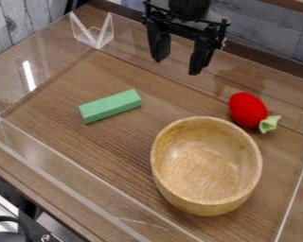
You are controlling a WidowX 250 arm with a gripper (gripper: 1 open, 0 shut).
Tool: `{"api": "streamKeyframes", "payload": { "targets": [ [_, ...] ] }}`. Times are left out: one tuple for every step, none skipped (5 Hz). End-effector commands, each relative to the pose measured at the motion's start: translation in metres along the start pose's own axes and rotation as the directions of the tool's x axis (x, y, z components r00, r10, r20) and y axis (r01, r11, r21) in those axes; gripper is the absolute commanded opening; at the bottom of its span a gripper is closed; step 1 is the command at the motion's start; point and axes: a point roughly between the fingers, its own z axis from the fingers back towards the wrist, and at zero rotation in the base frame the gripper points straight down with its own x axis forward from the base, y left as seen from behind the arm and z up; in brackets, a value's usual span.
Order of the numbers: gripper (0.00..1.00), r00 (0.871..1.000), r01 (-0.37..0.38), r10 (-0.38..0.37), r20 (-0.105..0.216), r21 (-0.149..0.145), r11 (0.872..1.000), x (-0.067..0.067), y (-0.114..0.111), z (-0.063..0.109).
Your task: Move the red fruit to the left
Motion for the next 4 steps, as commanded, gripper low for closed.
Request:
{"api": "streamKeyframes", "payload": {
  "targets": [
    [1.00,1.000,-0.022,0.022,-0.022,-0.007,1.000,0.000,-0.006,-0.008],
    [1.00,0.998,-0.069,0.069,-0.016,-0.029,0.997,0.009,-0.026,-0.013],
    [1.00,0.996,-0.093,0.093,0.005,-0.046,0.995,0.020,-0.053,-0.014],
    [1.00,0.994,-0.104,0.105,0.021,-0.059,0.993,0.029,-0.076,-0.015]
  ]
}}
